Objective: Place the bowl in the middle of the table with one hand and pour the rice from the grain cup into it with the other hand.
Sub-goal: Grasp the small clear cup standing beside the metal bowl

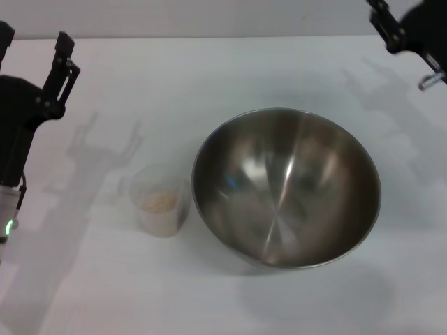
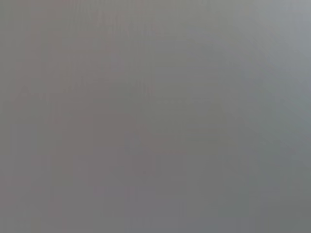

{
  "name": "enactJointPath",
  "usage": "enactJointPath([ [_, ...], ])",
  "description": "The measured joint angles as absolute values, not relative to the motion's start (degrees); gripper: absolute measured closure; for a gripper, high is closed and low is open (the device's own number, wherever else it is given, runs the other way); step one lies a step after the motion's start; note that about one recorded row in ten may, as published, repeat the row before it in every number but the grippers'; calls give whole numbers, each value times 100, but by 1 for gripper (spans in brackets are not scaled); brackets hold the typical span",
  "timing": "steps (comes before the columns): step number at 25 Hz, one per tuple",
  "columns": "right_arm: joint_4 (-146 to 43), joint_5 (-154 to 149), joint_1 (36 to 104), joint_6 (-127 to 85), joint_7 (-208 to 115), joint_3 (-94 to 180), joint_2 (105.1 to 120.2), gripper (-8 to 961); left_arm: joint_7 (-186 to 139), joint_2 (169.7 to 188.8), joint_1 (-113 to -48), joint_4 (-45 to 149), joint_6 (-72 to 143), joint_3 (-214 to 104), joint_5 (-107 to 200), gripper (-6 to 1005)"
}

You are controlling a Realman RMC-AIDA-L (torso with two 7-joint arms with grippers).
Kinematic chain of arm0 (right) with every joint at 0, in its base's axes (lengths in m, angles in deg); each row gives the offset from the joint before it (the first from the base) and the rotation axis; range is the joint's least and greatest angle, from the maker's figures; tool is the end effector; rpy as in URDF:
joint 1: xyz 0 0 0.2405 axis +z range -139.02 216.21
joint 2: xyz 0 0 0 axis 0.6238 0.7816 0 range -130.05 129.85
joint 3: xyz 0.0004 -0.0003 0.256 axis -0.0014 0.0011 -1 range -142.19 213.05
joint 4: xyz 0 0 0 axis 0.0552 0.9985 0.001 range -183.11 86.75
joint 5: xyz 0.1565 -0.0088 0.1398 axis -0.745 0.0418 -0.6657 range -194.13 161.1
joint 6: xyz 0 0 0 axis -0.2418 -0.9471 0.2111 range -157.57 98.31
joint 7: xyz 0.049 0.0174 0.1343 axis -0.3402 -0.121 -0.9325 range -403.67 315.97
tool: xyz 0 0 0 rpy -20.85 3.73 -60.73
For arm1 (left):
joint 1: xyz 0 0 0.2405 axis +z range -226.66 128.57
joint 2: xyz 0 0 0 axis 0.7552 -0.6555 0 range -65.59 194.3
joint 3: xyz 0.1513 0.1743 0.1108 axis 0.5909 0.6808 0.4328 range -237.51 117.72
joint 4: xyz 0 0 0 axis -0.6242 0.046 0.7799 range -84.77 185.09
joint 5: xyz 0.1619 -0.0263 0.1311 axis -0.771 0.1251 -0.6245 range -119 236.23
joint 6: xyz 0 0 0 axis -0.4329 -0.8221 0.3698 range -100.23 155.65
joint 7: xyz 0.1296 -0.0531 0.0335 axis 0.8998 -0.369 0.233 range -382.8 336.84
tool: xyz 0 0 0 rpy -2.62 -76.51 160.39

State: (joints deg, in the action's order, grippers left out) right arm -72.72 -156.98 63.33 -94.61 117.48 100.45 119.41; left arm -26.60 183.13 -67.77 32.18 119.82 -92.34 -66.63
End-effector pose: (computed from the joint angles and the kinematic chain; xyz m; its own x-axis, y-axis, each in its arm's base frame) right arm 0.2769 0.3699 0.0230 0.8112 0.2602 -0.5237 -0.4114 -0.3826 -0.8273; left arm -0.2706 0.2770 -0.0140 0.5589 -0.3975 0.7278 0.6633 -0.3125 -0.6800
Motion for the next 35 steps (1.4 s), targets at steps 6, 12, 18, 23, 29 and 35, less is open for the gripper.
enactJointPath([
  [6, -7076, -15768, 6084, -9501, 11835, 9579, 11930, 473, -2614, 18303, -6506, 3254, 12068, -8893, -6666, 187],
  [12, -6969, -15746, 6012, -9387, 11881, 9341, 11895, 473, -2225, 18297, -6076, 3317, 11976, -8419, -6664, 186],
  [18, -6928, -15723, 6066, -9293, 11918, 9294, 11886, 473, -1977, 18328, -5788, 3239, 11801, -8240, -6661, 186],
  [23, -6923, -15721, 6103, -9216, 11920, 9285, 11876, 474, -1929, 18342, -5662, 3171, 11431, -8139, -6653, 186],
  [29, -6919, -15721, 6119, -9141, 11922, 9295, 11872, 474, -1903, 18345, -5538, 3141, 11198, -7967, -6628, 187],
  [35, -6921, -15721, 6129, -9077, 11924, 9290, 11872, 474, -1902, 18345, -5431, 3111, 11155, -7931, -6641, 187],
])
